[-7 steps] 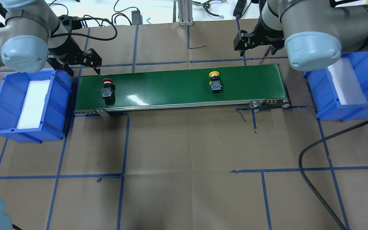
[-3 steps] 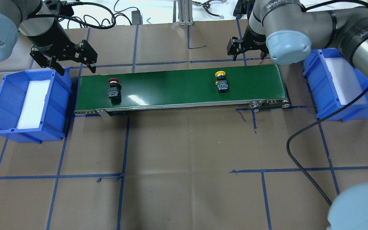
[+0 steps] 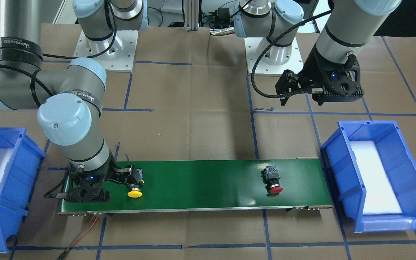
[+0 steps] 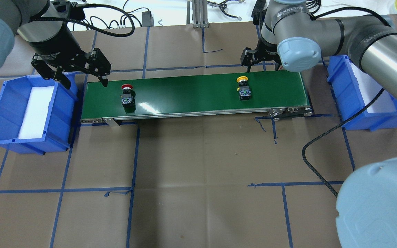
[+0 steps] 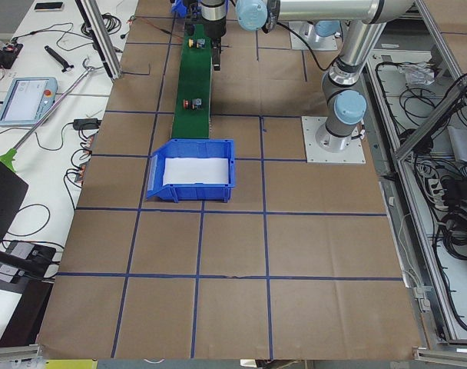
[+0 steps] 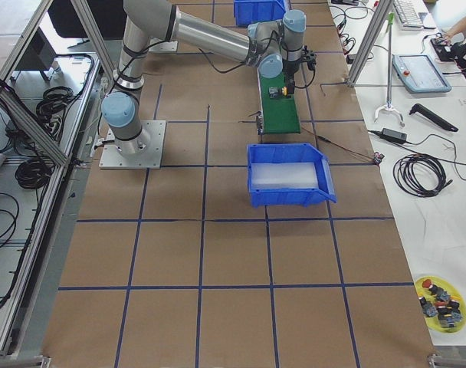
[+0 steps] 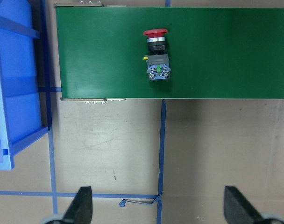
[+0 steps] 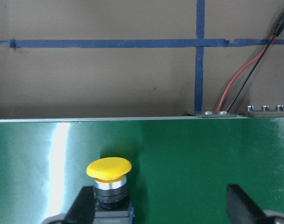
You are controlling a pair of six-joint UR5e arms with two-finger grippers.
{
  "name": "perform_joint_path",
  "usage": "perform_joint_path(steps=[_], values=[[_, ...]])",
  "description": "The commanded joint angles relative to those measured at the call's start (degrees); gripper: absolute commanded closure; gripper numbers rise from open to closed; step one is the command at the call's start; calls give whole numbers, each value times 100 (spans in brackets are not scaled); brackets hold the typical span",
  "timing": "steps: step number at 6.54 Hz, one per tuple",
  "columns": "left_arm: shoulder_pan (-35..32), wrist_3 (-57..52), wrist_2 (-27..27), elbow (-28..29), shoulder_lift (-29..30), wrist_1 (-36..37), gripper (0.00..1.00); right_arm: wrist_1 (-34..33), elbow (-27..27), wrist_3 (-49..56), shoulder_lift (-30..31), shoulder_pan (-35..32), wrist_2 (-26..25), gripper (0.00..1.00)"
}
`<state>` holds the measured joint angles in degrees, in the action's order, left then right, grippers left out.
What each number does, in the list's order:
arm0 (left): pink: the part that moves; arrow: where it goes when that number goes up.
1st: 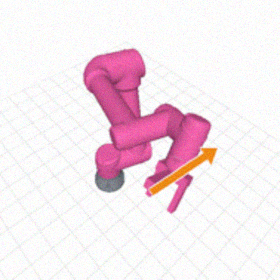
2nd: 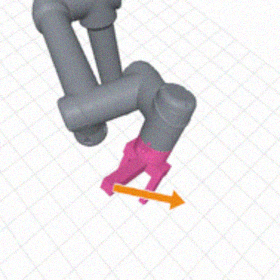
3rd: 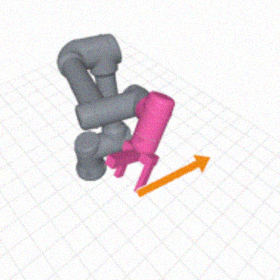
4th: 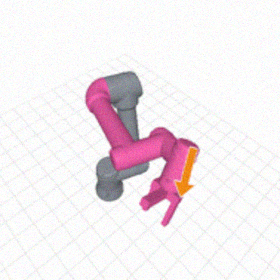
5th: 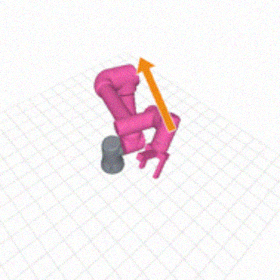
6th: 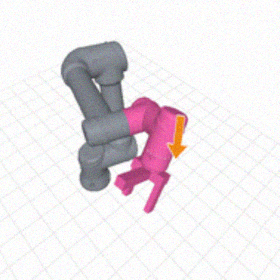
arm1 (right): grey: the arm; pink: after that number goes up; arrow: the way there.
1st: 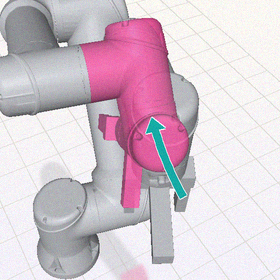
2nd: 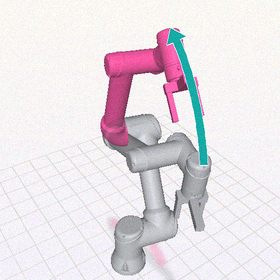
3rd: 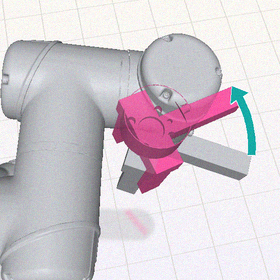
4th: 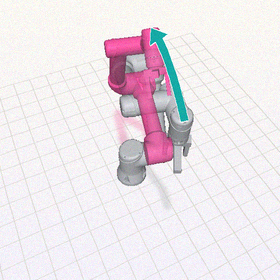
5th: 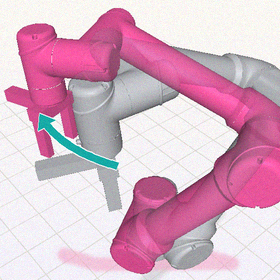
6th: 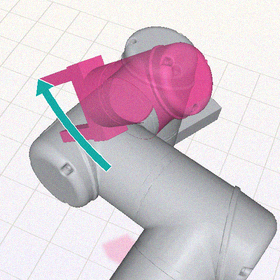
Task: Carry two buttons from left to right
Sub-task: 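Lower the right gripper and grasp the yellow button on the belt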
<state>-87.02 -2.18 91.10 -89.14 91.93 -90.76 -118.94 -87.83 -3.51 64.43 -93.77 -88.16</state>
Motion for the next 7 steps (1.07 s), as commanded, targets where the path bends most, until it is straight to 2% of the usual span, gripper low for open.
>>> perform_joint_path(steps=[1, 5, 6, 7], values=[[-17, -11, -4, 2, -43, 32, 0, -6, -155, -18, -18, -1, 229, 0], [-34, 24, -13, -7, -87, 40, 0, -68, -603, -18, -97, 52, 124, 1], [-34, 24, -13, 2, -79, 40, 0, -42, -613, -18, -141, 78, 106, 20], [-43, 24, -13, 2, -79, 40, 0, 37, -613, 43, -124, 218, 106, 52]])
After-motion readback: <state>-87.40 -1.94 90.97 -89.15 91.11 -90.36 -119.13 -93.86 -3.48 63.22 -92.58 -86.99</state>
